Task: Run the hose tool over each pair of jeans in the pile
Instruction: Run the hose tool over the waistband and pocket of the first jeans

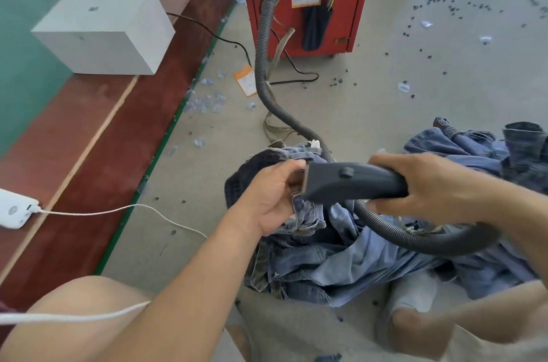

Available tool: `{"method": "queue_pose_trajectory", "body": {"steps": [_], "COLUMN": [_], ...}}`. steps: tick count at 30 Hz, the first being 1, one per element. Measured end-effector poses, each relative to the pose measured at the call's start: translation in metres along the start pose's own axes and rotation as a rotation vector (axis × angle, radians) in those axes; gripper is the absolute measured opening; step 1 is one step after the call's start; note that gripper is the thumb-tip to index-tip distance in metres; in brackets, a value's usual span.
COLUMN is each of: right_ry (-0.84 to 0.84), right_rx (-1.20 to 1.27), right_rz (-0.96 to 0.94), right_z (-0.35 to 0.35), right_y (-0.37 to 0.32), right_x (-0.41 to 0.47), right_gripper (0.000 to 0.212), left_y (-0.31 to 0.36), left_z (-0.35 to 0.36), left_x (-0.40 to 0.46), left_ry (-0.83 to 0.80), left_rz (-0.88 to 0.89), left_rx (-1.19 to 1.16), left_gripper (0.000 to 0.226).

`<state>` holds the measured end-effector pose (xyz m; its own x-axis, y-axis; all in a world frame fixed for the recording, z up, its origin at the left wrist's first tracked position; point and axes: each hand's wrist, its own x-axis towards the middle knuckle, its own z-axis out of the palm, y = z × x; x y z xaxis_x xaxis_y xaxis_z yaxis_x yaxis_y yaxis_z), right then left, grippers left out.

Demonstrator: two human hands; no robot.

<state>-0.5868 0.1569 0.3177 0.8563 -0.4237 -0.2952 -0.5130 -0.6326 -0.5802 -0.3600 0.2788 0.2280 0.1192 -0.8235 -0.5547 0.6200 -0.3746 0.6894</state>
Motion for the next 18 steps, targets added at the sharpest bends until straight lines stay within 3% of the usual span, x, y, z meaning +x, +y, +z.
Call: {"method": "queue_pose_trajectory", "body": {"steps": [2, 4, 6, 10, 14, 18], "right_ry": [0.050, 0.101, 0.104, 0.038, 0.069, 0.120], "right_rx": [-0.034, -0.090, -0.160, -0.188, -0.087, -0.064], "right_rz": [0.070, 0.136, 0.159, 0.101, -0.015, -0.039], "right_z": [-0.012, -0.018, -0.014, 0.004, 0.013, 0.011], "right_y": [0.011, 0.022, 0.027, 0.021, 0.008, 0.004], "right_x": [-0.005, -0.007, -0.003, 0.009, 0.012, 0.012], "right_gripper": [0.025, 0.025, 0.024, 0.020, 0.020, 0.023], "left_y": [0.003, 0.005, 0.005, 0.003, 0.005, 0.005], "left_z": [-0.004, -0.008, -0.008, -0.006, -0.007, -0.008], "left_x": [-0.001, -0.001, -0.002, -0.005, -0.005, -0.002], "left_ry": [-0.020, -0.092, -0.150, -0.264, -0.298, -0.272], "left_rz": [0.012, 0.026, 0.028, 0.001, -0.056, -0.070], "left_rx": [-0.076, -0.142, -0.148, -0.171, -0.218, -0.168], "left_gripper": [0.019, 0.048, 0.062, 0.047, 0.067, 0.067]}}
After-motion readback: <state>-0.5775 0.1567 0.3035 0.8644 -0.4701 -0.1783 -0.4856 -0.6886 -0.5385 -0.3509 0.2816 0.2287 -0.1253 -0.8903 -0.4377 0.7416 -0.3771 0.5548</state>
